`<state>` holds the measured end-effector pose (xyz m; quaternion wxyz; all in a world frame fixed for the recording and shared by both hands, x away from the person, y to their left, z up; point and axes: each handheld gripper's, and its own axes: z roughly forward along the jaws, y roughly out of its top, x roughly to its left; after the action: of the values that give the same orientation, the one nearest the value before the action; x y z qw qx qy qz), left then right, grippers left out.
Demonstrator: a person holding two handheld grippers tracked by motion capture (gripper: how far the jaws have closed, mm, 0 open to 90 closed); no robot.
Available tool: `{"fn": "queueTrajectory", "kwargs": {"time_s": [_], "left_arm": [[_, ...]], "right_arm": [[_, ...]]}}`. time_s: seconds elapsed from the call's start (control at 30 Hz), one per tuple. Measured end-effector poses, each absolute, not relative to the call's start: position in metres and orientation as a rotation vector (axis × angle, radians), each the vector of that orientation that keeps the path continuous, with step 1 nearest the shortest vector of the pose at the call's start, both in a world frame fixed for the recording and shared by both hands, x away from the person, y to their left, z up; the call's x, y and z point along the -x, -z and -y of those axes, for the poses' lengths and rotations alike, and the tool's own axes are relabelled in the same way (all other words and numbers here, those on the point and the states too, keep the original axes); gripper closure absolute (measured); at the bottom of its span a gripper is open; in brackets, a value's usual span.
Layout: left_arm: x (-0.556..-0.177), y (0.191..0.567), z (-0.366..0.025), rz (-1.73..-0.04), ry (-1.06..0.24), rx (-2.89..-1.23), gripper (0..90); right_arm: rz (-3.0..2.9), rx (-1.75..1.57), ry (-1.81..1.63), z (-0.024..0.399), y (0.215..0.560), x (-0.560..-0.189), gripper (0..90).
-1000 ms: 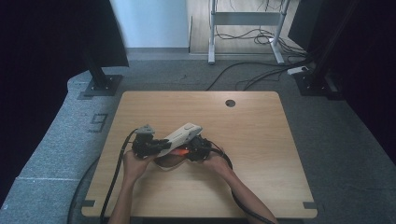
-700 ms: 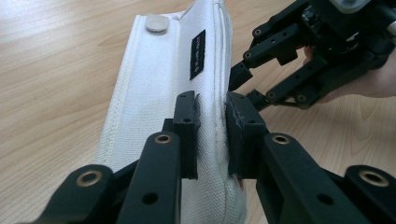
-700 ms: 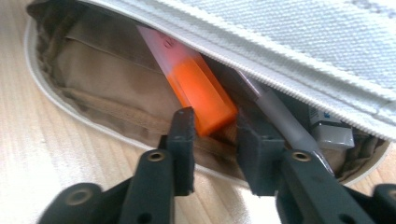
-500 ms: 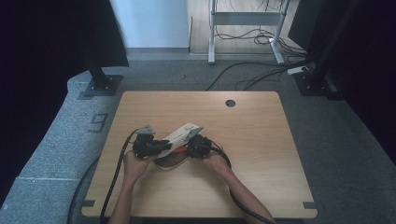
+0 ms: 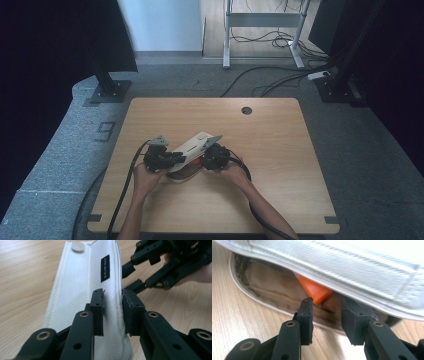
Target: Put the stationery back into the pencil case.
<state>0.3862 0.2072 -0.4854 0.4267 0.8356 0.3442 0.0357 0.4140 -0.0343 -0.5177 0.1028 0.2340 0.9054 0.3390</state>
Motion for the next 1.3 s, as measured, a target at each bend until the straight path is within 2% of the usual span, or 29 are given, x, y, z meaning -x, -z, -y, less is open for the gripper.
{"fn": "queueTrajectory", "kwargs": {"time_s": [0.5,1.03,1.13,1.3], "left_arm": [[-0.378,0.495,-0.198,-0.847,-0.100,-2.124,66.8],[-0.373,0.507,-0.187,-0.825,-0.156,-2.196,62.3],[-0.373,0.508,-0.188,-0.826,-0.150,-2.193,57.7],[-0.375,0.508,-0.188,-0.809,-0.111,-2.179,42.5]], "right_arm": [[-2.666,-0.734,-0.984,0.056,0.512,-0.410,57.2],[-2.638,-0.774,-1.041,0.066,0.506,-0.409,46.2],[-2.639,-0.772,-1.037,0.067,0.507,-0.409,44.2],[-2.654,-0.759,-1.038,0.068,0.507,-0.408,40.9]]}}
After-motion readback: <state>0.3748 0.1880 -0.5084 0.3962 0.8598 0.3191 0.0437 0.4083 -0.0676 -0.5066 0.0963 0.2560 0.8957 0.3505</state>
